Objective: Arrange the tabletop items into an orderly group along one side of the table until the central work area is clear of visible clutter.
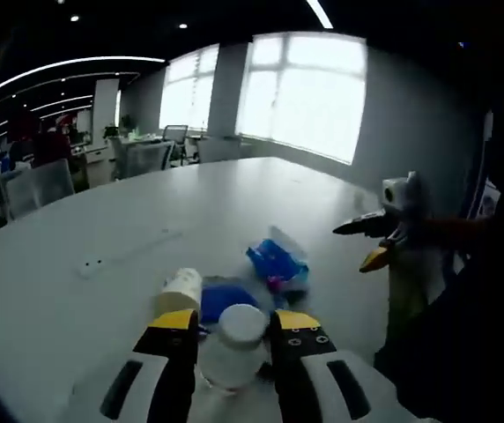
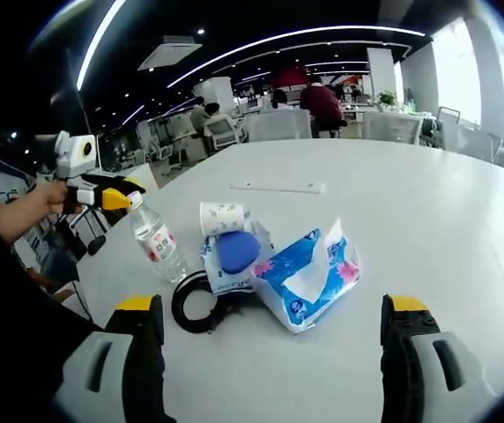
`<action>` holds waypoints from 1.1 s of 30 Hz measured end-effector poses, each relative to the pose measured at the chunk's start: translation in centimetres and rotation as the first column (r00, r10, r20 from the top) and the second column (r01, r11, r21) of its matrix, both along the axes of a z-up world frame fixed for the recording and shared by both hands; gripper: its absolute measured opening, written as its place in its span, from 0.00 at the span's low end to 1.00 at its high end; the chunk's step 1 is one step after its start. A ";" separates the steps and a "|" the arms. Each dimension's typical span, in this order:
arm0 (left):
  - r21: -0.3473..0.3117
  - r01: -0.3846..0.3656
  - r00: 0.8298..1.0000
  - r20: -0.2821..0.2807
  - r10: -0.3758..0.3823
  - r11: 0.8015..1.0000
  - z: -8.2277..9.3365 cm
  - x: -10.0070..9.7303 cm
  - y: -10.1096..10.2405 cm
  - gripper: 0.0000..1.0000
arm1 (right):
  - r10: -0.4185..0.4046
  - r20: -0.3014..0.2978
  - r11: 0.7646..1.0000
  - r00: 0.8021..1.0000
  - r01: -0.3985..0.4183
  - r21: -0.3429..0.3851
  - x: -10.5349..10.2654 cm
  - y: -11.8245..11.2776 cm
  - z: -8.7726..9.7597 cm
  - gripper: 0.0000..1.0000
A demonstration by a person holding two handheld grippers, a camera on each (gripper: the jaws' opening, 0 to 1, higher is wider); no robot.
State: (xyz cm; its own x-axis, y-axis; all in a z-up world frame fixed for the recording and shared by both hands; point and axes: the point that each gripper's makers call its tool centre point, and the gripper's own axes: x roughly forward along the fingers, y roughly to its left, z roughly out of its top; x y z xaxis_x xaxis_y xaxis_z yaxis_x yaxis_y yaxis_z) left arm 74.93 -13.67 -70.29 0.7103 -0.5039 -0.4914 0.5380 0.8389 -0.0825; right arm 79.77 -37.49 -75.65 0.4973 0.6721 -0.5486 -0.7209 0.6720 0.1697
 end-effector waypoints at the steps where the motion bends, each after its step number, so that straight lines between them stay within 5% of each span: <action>1: 0.013 0.037 0.999 0.002 -0.037 0.999 -0.1 -0.1 -0.2 0.32 | 0.000 0.000 1.000 1.000 0.000 -0.001 0.0 0.0 0.0 0.99; 3: 0.060 0.108 0.994 0.006 -0.109 0.992 -0.4 0.0 -0.3 0.33 | 0.001 0.002 1.000 1.000 -0.001 -0.005 -0.1 0.0 0.1 0.99; 6: -0.009 0.184 0.983 0.003 -0.184 0.983 -0.2 0.0 -0.9 0.33 | -0.001 0.005 1.000 1.000 0.001 -0.004 -0.1 0.0 0.2 0.99; 14: -0.004 0.319 0.948 0.012 -0.318 0.948 -0.5 -0.2 -1.3 0.30 | -0.012 0.011 1.000 1.000 0.012 -0.008 -0.2 -0.3 0.4 0.99; 22: 0.056 0.380 0.925 -0.042 -0.378 0.923 -2.4 -0.5 -1.2 0.27 | -0.011 0.011 1.000 1.000 0.011 -0.015 -0.4 -0.2 0.3 0.99; 33: 0.081 0.441 0.898 -0.023 -0.440 0.894 -3.0 -0.3 -1.4 0.25 | -0.016 0.003 1.000 1.000 0.016 -0.018 -0.6 -0.2 0.0 0.99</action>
State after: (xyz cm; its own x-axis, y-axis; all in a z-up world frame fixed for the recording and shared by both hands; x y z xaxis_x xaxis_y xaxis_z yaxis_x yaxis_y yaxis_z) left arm 74.58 -15.05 -73.29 0.4229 -0.7225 -0.5470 0.8539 0.5198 -0.0264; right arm 79.21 -37.71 -75.64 0.5094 0.6541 -0.5592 -0.7103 0.6864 0.1558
